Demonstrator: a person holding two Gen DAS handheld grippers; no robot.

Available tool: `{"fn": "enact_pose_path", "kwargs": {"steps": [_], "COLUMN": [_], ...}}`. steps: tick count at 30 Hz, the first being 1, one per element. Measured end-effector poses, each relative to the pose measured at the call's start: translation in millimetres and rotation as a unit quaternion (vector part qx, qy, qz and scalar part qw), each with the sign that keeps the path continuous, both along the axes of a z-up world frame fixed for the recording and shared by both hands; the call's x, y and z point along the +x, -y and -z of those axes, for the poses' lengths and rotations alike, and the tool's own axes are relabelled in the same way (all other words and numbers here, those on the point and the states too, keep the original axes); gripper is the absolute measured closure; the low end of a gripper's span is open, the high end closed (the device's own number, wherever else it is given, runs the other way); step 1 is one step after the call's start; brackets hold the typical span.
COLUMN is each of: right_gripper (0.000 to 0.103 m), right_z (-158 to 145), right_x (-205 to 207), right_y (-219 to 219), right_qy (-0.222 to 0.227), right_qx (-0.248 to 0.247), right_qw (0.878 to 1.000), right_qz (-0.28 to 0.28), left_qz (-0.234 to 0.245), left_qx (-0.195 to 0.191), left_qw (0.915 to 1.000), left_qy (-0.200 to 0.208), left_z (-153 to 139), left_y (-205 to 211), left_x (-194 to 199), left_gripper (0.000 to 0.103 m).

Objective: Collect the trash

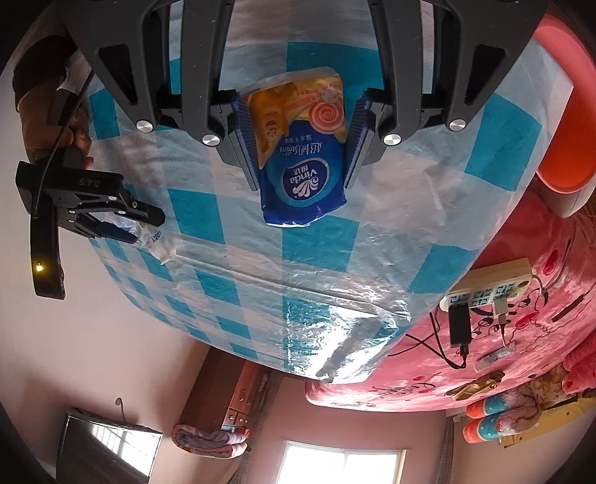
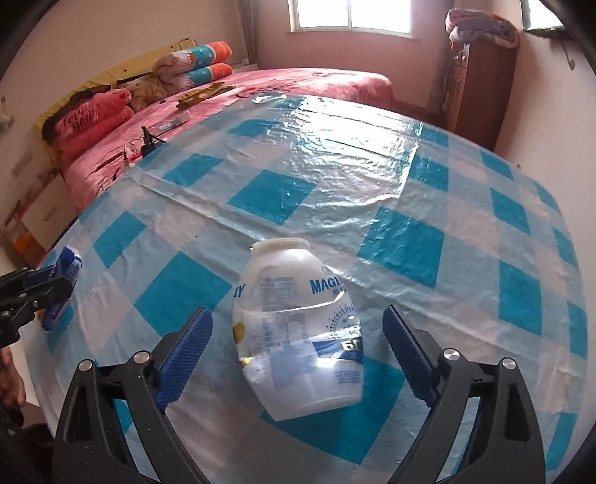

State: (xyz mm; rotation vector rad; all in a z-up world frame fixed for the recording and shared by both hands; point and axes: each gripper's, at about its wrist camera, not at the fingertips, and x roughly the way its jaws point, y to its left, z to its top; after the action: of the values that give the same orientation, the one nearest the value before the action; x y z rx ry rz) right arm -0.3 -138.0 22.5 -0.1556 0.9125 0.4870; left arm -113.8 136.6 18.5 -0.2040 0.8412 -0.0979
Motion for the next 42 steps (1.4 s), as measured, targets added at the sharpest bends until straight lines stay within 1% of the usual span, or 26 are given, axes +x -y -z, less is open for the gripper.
{"fn": "enact_pose_path", "kwargs": {"steps": [1,3,4,5,6,15,20,27,32,37,42], "right_gripper": [0.017,0.027,0.030,0.038,0.039,0.039,0.039,0.039,0.039,0.039,0.039], "right_z": [1.6,1.9,1.1,0.5,-0.1,-1.7,-6.5,-11.5,-19.8,-29.4,-34.8], "right_x": [0.6,-1.2,-2.2,-3.1,-4.0,-11.4,-15.3,-22.1,-30.5,-39.9,-50.0], "right_y": [-0.9,-3.7,-4.4,-4.5,-5.0,-8.0,-11.2,-19.7,-33.8,-57.3,-89.6], "right_qy": [-0.002,0.008,0.009,0.012,0.013,0.007,-0.006,-0.037,-0.046,-0.054,-0.060], "right_qx": [-0.003,-0.024,-0.022,-0.021,-0.021,-0.008,0.014,0.060,0.084,0.108,0.114], "right_qw": [1.000,1.000,1.000,1.000,1.000,1.000,1.000,0.997,0.995,0.993,0.990], "right_qz": [0.000,0.005,0.004,0.005,0.007,0.019,0.023,0.020,0.007,-0.021,-0.059], "left_qz": [0.001,0.002,0.003,0.004,0.004,0.006,0.000,-0.008,-0.015,-0.027,-0.041], "left_qx": [-0.004,-0.007,-0.007,-0.008,-0.010,-0.013,-0.020,-0.029,-0.032,-0.035,-0.032], "left_qw": [1.0000,1.0000,1.0000,1.0000,0.9999,0.9998,0.9996,0.9992,0.9988,0.9983,0.9977], "left_qy": [0.001,0.003,0.004,0.004,0.005,0.014,0.018,0.026,0.033,0.038,0.042], "left_z": [0.3,0.5,0.4,0.5,0.8,0.2,-0.5,-2.7,-4.4,-6.3,-9.7], "left_y": [-1.3,-3.1,-3.3,-4.2,-5.2,-14.4,-23.9,-36.4,-46.4,-59.0,-73.3], "left_x": [-0.2,-1.0,-2.5,-3.3,-3.7,-10.2,-14.6,-20.8,-27.1,-35.4,-46.6], "left_gripper": [0.058,0.058,0.058,0.058,0.058,0.058,0.058,0.058,0.058,0.058,0.058]}}
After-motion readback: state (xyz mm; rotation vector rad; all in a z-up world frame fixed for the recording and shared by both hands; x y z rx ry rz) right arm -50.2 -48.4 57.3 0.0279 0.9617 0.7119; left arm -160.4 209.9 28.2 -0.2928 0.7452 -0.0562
